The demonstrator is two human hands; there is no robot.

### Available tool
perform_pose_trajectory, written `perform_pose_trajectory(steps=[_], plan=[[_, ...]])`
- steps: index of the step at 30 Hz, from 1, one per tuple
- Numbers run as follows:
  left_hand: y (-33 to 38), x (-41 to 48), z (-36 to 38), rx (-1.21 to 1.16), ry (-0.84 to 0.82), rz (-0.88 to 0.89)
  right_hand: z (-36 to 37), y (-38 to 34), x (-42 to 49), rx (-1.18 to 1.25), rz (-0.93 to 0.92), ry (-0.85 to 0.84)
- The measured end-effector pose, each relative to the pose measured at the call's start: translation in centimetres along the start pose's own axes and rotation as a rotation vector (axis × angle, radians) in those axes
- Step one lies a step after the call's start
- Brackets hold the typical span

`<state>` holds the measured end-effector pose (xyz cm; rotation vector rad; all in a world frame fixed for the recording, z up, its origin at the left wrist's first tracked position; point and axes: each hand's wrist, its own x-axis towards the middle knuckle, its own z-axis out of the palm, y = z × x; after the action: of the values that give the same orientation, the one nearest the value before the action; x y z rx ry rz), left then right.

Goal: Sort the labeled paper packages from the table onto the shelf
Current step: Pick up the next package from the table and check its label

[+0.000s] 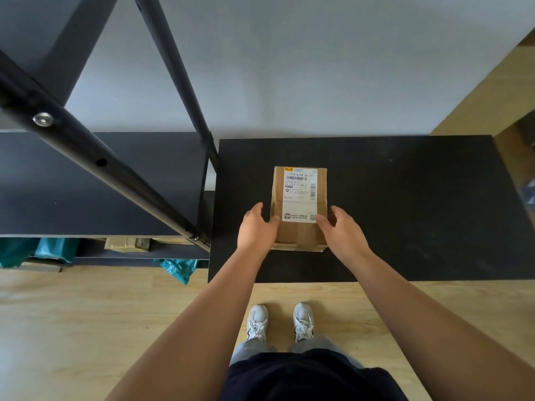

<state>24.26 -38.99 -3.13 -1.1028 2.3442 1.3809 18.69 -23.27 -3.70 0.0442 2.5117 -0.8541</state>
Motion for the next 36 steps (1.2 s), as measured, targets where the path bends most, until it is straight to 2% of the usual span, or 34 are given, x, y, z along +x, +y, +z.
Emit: perform_pose_trajectory(steps=[3, 6, 11, 16, 25, 36], plan=[[0.6, 0.4, -0.2, 0.03, -0.116, -0.034, -0.4, -0.8, 0.6, 0.021, 0.032, -0.12], [0.9, 0.1, -0.2, -0.009, -0.145, -0.045, -0.7, -1.1, 0.7, 0.03, 0.044, -0.145], [2.1, -1.3, -1.2, -0.216, -0.106, -0.039, -2.3, -1.7, -0.4, 0.162, 0.045, -0.115], [4.6, -3.5, -3.8, -0.467, -0.055, -0.016, -5.4, -4.3, -2.7, 0.327, -0.05, -0.015], [9.9, -8.1, -10.6, -0.704, -0.013, 0.199, -12.2, -9.4, -7.6, 0.553, -0.294, 0.169], [12.3, -12.6, -14.7, -0.71, -0.026, 0.431, -15.7, -11.8, -12.8, 0.785, -0.527, 0.152]])
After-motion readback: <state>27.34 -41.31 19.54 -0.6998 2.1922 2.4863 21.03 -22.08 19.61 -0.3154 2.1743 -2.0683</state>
